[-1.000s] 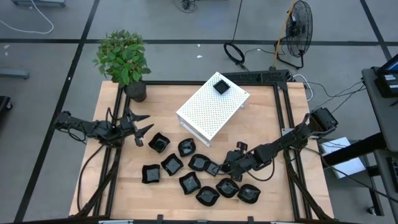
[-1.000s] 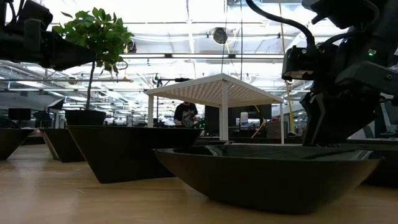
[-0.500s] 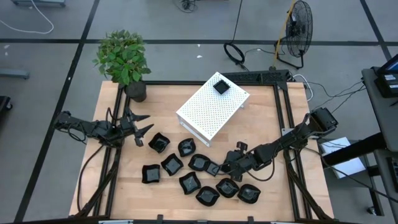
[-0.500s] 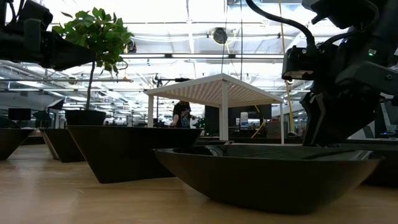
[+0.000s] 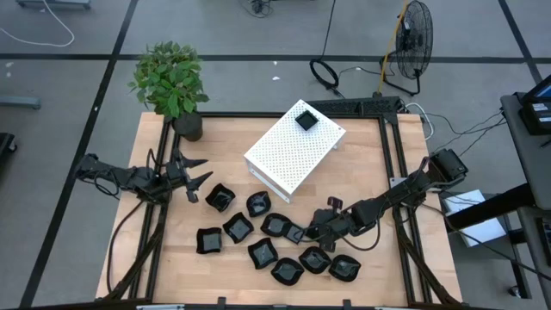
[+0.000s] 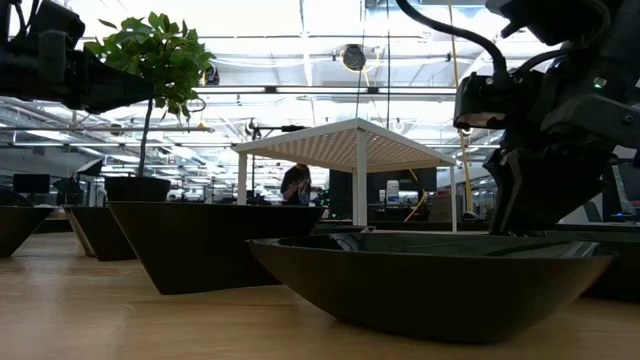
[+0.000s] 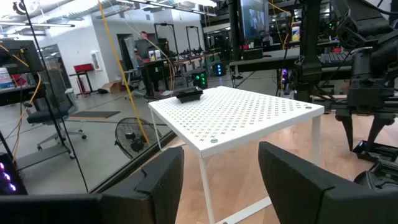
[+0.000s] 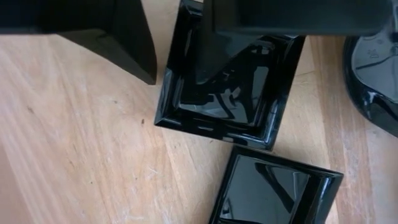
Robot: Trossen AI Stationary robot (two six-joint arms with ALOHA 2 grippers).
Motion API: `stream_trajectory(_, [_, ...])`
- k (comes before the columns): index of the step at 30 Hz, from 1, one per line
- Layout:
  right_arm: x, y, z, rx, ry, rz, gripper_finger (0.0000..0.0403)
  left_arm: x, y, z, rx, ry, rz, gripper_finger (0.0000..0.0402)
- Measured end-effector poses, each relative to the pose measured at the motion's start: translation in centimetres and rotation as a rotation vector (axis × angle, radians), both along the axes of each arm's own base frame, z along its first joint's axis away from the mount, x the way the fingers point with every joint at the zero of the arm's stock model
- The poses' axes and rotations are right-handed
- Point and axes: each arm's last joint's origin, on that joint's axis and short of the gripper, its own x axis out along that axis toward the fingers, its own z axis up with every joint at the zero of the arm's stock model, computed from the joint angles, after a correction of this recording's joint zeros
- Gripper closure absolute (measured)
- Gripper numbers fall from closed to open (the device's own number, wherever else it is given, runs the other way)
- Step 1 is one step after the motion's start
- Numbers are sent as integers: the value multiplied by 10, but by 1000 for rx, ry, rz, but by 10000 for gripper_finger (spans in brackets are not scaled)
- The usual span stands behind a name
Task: Pick & Place Mini shaped plates
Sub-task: Stack the black square plate on top of the black square plate on the shelf
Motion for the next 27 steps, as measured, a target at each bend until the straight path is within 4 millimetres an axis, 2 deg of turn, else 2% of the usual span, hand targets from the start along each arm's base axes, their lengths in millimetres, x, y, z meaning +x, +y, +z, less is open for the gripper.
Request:
stream_trajectory(9, [0,0,0,-7,-3,7,394,0,0,0,0,1,0,190])
stream_trajectory(17, [-1,-1,4,-12,-6,32,393,0,0,0,0,0,0,190])
stream_trajectory(27, [-9,-9,52,12,-177,94,403,0,0,0,0,0,0,190])
